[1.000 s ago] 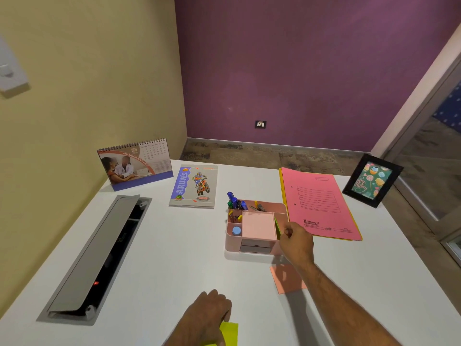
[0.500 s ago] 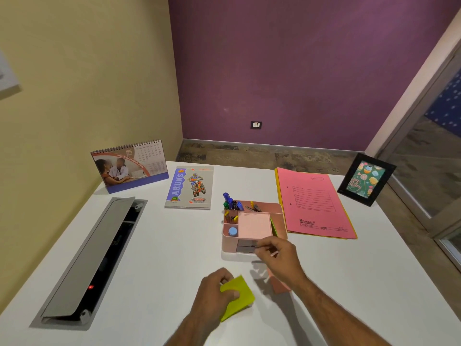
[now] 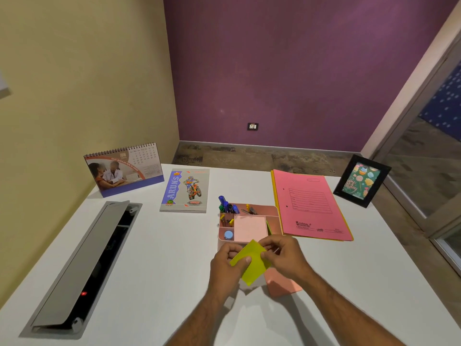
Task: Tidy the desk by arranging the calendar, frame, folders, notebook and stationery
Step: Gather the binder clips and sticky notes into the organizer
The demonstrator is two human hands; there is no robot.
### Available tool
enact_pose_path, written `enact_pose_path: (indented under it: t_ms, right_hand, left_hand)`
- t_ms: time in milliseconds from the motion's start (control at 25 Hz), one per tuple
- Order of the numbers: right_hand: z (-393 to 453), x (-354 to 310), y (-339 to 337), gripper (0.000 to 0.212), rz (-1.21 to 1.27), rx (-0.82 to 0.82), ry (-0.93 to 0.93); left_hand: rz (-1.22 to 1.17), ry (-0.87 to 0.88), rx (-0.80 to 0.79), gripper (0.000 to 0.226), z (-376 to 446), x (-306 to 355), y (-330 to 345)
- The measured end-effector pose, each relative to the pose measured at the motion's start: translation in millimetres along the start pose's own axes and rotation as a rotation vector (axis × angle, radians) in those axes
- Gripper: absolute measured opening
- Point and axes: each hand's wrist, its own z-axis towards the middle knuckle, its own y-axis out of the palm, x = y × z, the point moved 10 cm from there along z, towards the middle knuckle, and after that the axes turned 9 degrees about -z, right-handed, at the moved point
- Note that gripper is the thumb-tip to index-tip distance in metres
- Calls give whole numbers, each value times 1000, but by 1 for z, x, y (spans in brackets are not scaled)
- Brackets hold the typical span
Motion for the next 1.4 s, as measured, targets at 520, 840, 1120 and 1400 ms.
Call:
enact_pose_path:
  t_ms: [520,840,1120,1400]
  right_hand:
    - [32,17,-61,11,-349,388,122]
    - [35,44,-33,19,-497,244,177]
    - [0,88,-50,12,-175,482,399]
    - [-31,124,43,84,-730,-438,183]
  left_hand:
    - [1123,215,-428,55,-18,-27,85]
    - [1481,129,-794,70,-25,-92,108]
    - [1392,92,-770,75,-26,-94,97]
    - [1391,131,-799,65,-29,-89,82]
